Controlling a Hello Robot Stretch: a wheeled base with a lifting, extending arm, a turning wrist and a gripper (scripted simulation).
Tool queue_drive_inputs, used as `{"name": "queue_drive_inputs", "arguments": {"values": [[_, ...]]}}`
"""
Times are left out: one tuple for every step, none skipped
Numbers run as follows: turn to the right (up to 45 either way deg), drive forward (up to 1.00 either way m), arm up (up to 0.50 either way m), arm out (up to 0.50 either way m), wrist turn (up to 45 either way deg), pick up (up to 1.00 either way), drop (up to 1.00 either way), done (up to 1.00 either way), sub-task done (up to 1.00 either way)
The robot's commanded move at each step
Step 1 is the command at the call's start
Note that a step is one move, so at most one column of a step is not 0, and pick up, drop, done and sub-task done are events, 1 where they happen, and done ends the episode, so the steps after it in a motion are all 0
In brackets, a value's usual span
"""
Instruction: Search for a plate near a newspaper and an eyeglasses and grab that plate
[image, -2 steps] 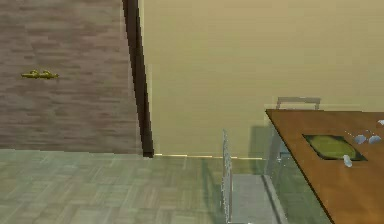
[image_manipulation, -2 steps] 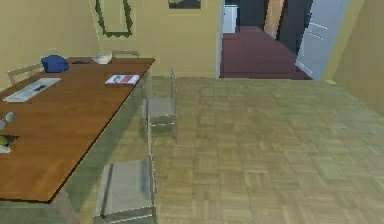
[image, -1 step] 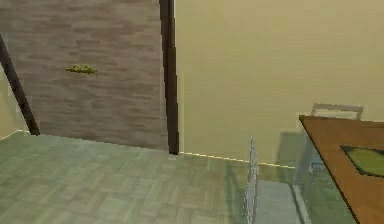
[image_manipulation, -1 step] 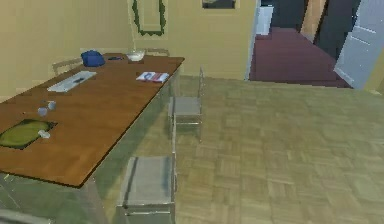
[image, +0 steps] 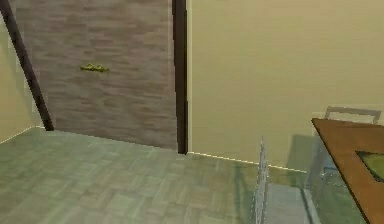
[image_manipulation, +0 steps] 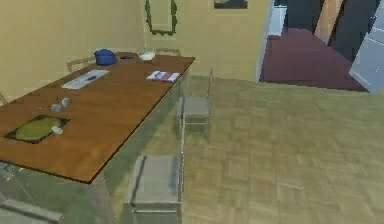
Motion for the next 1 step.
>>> {"name": "queue_drive_inputs", "arguments": {"values": [[0.0,0.65,0.0,0.0,0.0,0.0,0.0,0.0,0.0]]}}
